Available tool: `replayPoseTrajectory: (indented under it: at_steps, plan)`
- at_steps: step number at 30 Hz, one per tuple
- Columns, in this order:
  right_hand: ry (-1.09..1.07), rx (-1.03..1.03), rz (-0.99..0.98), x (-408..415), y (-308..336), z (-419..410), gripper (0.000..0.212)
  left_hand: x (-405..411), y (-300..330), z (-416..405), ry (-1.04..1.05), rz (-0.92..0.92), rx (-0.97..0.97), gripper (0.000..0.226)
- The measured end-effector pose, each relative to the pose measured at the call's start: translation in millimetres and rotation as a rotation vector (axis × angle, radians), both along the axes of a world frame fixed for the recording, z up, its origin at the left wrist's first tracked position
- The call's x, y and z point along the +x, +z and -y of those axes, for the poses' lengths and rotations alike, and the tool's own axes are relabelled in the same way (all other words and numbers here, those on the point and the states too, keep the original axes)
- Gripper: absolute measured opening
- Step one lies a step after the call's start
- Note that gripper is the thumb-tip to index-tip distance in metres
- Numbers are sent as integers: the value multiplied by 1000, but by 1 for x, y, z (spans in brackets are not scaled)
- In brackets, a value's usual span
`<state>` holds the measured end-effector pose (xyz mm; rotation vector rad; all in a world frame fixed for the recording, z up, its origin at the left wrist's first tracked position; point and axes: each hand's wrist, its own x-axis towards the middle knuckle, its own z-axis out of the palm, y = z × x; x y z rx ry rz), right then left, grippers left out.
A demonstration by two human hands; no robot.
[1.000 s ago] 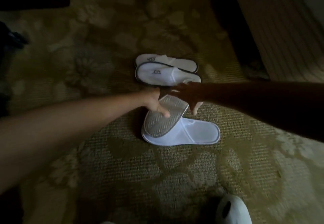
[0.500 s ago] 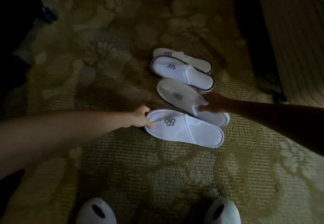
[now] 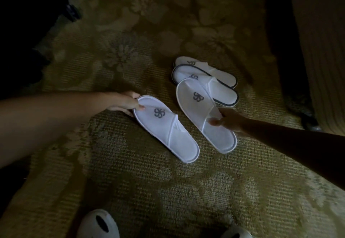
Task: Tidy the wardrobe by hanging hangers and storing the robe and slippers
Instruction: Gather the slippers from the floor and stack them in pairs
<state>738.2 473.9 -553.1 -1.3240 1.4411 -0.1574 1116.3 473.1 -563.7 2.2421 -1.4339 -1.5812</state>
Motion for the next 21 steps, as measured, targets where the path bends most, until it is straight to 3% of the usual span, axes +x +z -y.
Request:
replayPoseTrajectory:
  at_steps: [3,5,7,10,12,14,16,18,21]
  plan:
    - [-19,-38,-7,19,-9,7,46,16,3,11,3,44,-31,34]
    - [61,-61,-58,31,-12,13,47,21,4,17,-50,205,-101,45]
    - [195,-92,-232,39,-12,22,43,19,3,22,-113,366,-168,63]
    - [281,-376,-535,38,-4,35,26,-1,3,28,-74,353,-273,68]
    - [140,-545,-527,27,0,47,28,-22,2,36,-33,306,-340,71]
    - [78,-626,-564,14,0,67,43,-50,3,43,-43,266,-332,82]
    - [154,-651,-652,5,-4,88,66,-76,2,49,-58,225,-292,100]
    - [174,-618,-662,-1,-13,109,90,-98,-2,54,-76,204,-292,113]
    - [211,-497,-646,-3,-29,130,113,-122,-8,59,-91,250,-341,113]
